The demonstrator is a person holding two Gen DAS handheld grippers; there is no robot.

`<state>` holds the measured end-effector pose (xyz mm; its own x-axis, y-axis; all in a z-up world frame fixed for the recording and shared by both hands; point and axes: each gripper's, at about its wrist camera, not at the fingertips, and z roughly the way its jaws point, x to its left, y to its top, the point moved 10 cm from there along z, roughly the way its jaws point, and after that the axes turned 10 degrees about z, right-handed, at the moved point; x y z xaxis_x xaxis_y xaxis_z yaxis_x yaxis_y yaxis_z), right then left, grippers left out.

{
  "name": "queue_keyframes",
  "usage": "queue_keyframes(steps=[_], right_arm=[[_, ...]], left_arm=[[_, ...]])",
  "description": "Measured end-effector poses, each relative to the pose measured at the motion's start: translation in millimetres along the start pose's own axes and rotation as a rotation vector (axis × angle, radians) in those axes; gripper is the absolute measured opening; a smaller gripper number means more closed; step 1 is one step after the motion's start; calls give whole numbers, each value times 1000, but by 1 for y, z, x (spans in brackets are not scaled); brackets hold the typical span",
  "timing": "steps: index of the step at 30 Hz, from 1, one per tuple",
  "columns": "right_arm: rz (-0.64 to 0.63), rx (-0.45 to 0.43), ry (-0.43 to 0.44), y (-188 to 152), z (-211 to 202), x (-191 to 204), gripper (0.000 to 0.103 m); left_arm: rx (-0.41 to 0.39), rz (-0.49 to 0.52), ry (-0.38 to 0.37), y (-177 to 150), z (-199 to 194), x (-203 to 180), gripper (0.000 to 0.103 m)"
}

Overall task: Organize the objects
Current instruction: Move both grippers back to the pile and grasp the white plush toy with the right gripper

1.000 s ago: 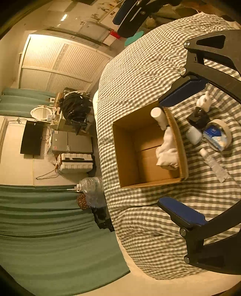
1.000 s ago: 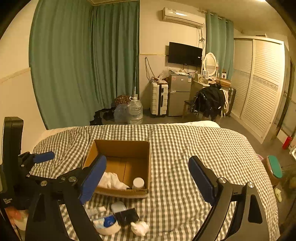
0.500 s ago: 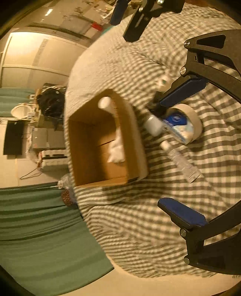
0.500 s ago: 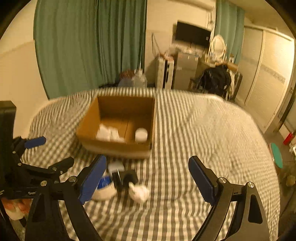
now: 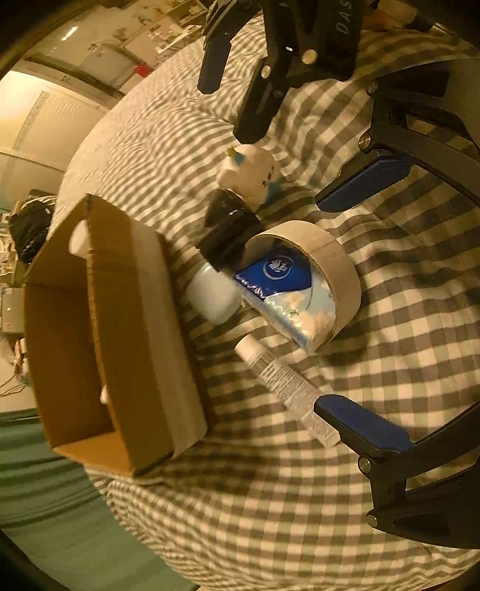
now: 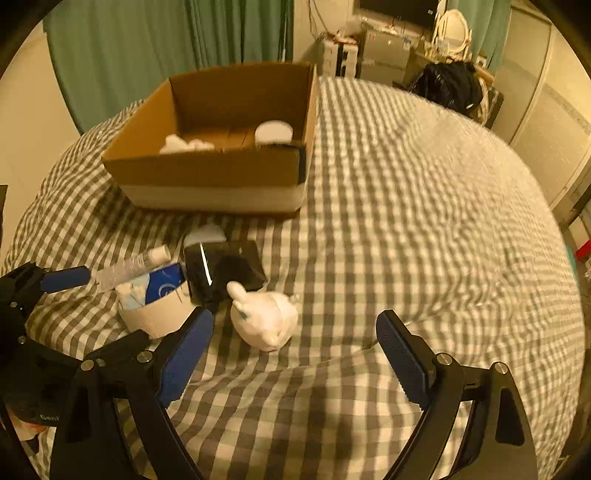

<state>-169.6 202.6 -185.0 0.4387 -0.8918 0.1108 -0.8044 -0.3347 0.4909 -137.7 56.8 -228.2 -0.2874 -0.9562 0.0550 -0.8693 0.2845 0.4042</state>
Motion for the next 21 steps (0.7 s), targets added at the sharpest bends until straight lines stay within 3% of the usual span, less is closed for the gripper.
queue_keyframes(steps=[6, 8, 12, 14, 17, 21], right_arm=[[-10, 55, 28, -6, 18, 7, 88], [-19, 77, 40, -7, 24, 11, 78], [-25, 118, 54, -10, 38, 15, 68], [-28, 131, 61, -12, 43, 17, 56], [-22, 141, 74, -14, 46, 16, 45], [-15, 125, 78, -13, 43, 16, 40]], left_arm=[[48, -14, -28, -3, 20, -3, 102], [60, -17, -41, -3, 25, -3, 102], [81, -33, -66, -2, 35, -2, 102], [85, -45, -84, 0, 38, -1, 102], [84, -59, -104, 3, 41, -1, 102], [69, -58, -124, 11, 42, -1, 102]])
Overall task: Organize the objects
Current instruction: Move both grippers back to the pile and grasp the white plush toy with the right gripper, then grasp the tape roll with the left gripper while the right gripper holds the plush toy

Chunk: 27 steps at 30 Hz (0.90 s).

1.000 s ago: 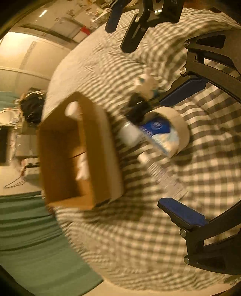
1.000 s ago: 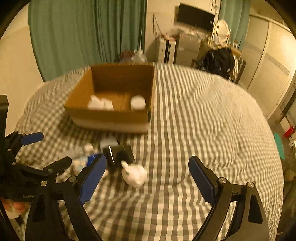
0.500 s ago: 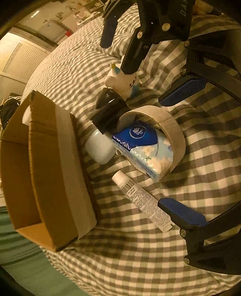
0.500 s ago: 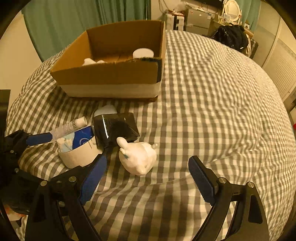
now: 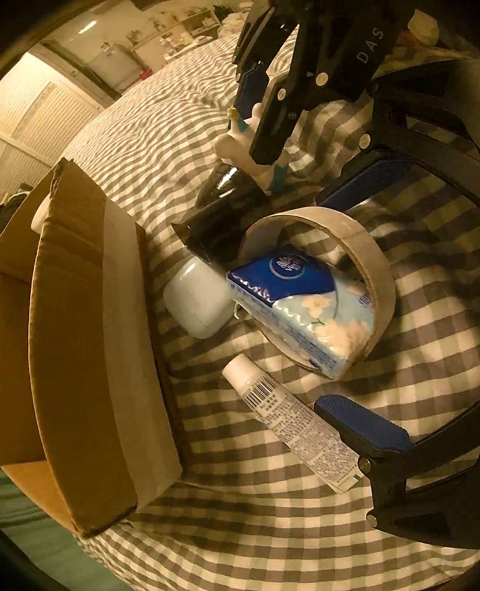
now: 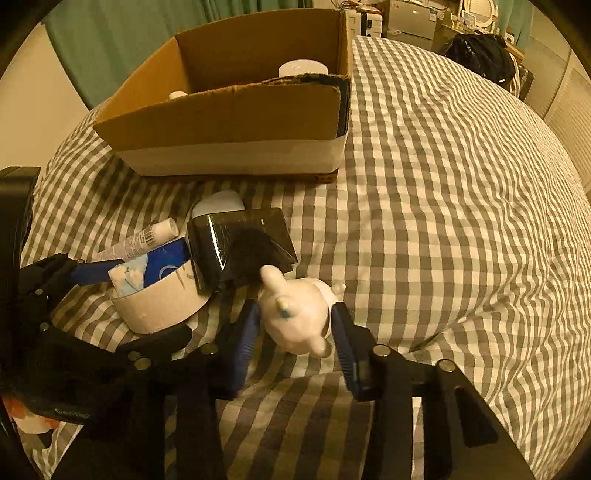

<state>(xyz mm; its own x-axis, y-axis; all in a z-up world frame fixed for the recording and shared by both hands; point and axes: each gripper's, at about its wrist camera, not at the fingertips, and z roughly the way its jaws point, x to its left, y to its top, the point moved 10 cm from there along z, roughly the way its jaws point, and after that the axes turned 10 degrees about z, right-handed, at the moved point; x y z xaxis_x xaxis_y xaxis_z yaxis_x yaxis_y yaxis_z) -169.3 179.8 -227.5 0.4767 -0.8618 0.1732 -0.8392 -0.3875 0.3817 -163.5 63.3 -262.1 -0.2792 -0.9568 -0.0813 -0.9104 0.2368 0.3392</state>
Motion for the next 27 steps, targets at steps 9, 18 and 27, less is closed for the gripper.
queue_keyframes(steps=[9, 18, 27], right_arm=[[51, -49, -21, 3, -8, -10, 39], [72, -90, -59, 0, -21, -15, 39], [81, -148, -56, 2, -52, -9, 39]], left_arm=[[-4, -5, -96, 5, 10, -6, 88], [-95, 31, -37, 6, -19, -8, 88], [-190, 77, 40, 10, -60, -6, 88]])
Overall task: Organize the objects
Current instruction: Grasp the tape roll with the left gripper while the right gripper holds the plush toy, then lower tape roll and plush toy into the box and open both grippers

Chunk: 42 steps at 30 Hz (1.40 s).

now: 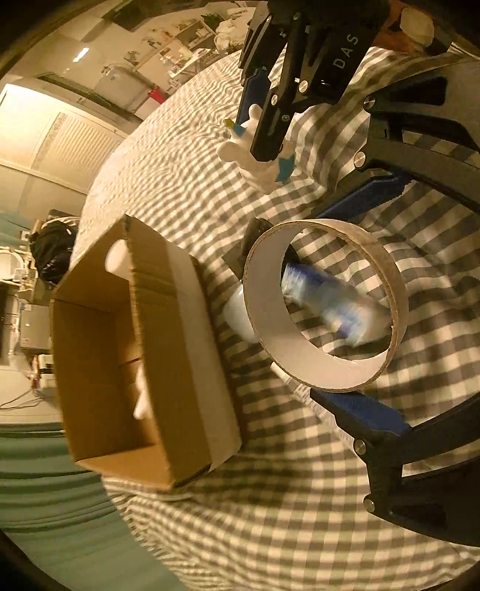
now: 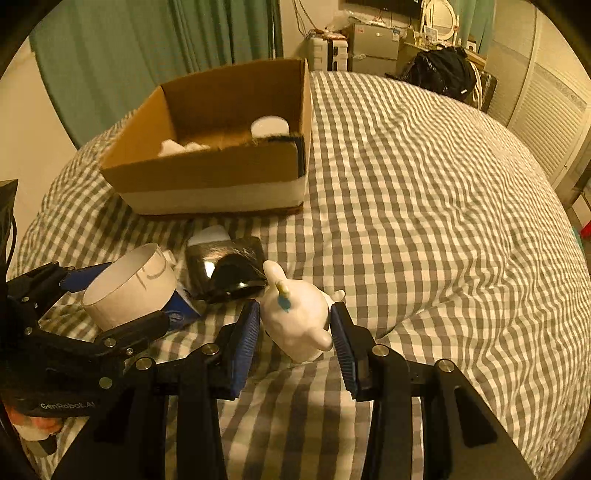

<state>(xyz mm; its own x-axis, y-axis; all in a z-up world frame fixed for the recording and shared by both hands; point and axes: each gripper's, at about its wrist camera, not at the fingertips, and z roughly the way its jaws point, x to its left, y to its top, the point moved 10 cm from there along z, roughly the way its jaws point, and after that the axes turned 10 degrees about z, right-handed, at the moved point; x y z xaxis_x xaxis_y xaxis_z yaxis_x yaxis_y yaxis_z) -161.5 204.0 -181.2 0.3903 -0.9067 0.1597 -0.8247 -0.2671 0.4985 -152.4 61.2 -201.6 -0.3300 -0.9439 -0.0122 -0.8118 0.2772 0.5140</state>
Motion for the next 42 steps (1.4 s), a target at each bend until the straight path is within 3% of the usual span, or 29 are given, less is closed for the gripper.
queue_keyframes(steps=[19, 30, 42], right_arm=[[-65, -147, 26, 23, -91, 44, 39], [-116, -249, 28, 47, -138, 68, 39], [-158, -293, 88, 93, -143, 95, 39]], left_arm=[[-161, 28, 113, 31, -90, 10, 88], [-237, 17, 184, 54, -141, 35, 88], [-252, -8, 203, 98, -135, 68, 88]])
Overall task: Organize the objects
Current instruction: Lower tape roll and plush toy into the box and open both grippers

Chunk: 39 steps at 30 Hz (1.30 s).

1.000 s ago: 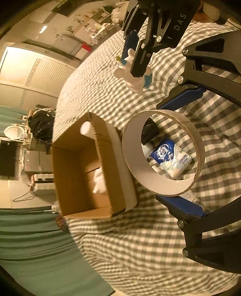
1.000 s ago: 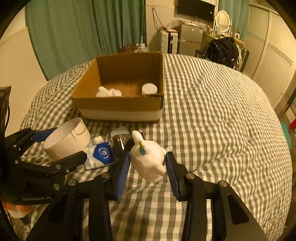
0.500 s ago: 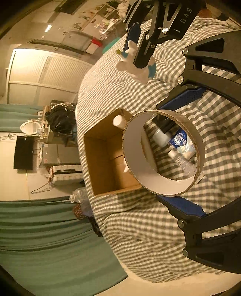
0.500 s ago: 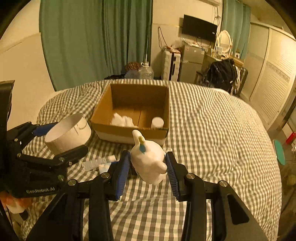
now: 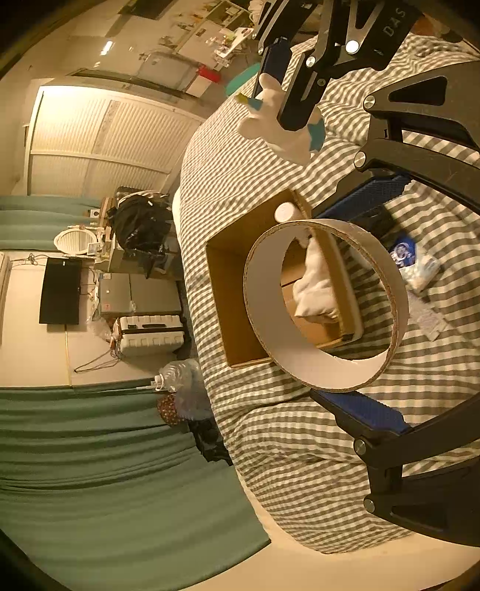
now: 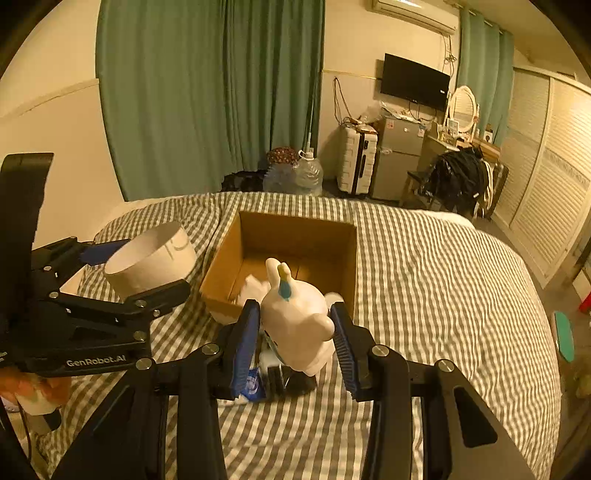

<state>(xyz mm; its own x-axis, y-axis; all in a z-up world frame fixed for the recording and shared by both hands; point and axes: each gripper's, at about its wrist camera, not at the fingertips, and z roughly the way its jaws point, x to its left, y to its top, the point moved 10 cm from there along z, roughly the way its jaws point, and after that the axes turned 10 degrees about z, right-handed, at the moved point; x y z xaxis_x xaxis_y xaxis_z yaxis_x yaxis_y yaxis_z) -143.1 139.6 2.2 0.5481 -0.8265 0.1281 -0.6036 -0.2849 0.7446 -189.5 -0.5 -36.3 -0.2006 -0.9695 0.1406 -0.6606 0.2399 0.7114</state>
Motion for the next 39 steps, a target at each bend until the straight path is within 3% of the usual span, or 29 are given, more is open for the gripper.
queue_keyframes(steps=[13, 25, 39], right_arm=[[11, 38, 3, 42, 78, -9, 39], [43, 157, 8, 37, 196, -41, 39], [127, 164, 69, 46, 256, -70, 39]], left_arm=[[60, -35, -3, 26, 72, 24, 88], [133, 33, 11, 30, 170, 22, 88], [150, 48, -56, 29, 225, 3, 88]])
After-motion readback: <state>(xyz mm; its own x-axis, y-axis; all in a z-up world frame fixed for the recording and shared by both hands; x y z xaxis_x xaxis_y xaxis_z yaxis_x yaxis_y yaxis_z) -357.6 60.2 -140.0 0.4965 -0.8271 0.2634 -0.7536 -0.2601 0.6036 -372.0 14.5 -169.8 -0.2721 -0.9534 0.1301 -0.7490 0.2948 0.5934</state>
